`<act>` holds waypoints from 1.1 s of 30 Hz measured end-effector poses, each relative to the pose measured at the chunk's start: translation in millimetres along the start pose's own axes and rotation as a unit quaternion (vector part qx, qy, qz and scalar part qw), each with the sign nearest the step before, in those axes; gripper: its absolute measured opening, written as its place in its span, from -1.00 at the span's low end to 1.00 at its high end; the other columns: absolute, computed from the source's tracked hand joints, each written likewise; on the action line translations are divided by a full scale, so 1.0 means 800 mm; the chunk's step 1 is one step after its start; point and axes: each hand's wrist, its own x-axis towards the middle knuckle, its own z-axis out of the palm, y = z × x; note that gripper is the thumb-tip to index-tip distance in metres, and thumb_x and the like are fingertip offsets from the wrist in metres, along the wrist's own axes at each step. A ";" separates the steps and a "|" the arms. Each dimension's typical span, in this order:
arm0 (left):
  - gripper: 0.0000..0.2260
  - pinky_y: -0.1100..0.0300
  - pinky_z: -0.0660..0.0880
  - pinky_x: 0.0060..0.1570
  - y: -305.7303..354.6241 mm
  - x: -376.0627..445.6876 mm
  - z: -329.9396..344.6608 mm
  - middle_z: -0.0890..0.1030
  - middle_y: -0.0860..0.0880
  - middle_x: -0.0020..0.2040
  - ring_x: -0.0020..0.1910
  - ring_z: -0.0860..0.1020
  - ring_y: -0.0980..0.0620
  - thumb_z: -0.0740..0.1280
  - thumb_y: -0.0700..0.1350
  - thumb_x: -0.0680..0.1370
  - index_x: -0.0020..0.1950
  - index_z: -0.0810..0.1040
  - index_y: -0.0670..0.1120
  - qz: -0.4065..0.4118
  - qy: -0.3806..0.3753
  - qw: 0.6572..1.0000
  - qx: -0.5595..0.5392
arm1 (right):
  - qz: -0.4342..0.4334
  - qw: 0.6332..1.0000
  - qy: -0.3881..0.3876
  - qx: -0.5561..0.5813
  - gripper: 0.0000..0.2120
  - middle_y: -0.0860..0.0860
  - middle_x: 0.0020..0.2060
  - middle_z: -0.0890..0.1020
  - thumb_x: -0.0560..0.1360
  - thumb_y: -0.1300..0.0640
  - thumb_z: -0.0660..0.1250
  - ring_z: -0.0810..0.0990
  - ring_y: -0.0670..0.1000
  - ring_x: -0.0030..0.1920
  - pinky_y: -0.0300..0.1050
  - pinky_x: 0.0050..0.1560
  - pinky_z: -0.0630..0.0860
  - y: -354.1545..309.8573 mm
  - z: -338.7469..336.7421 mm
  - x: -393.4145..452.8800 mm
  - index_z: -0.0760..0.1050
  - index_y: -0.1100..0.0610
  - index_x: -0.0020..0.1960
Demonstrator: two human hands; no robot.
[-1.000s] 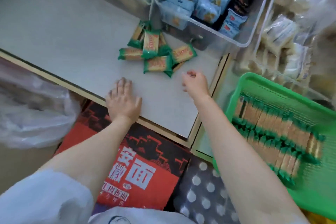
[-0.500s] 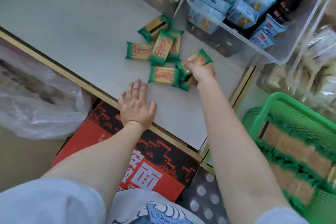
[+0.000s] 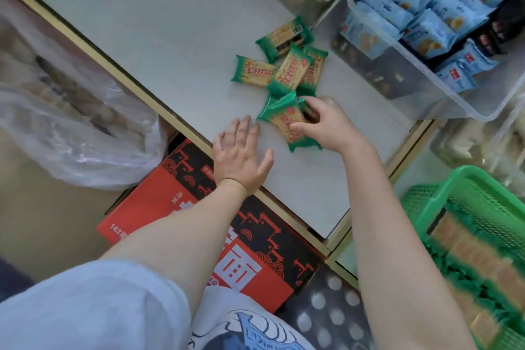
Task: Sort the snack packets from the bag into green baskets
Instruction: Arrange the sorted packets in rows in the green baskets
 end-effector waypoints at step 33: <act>-0.31 0.02 0.55 0.24 0.029 -0.070 -0.040 0.54 -0.12 0.33 0.17 0.61 -0.05 0.42 0.02 0.54 0.58 0.18 -0.05 -0.079 -0.262 0.808 -0.521 | 0.211 0.957 0.105 0.171 -0.51 -0.08 -0.05 0.52 0.39 -0.02 0.58 0.50 -0.10 -0.10 -0.18 -0.21 0.40 0.005 0.096 -0.173 0.34 0.08 0.10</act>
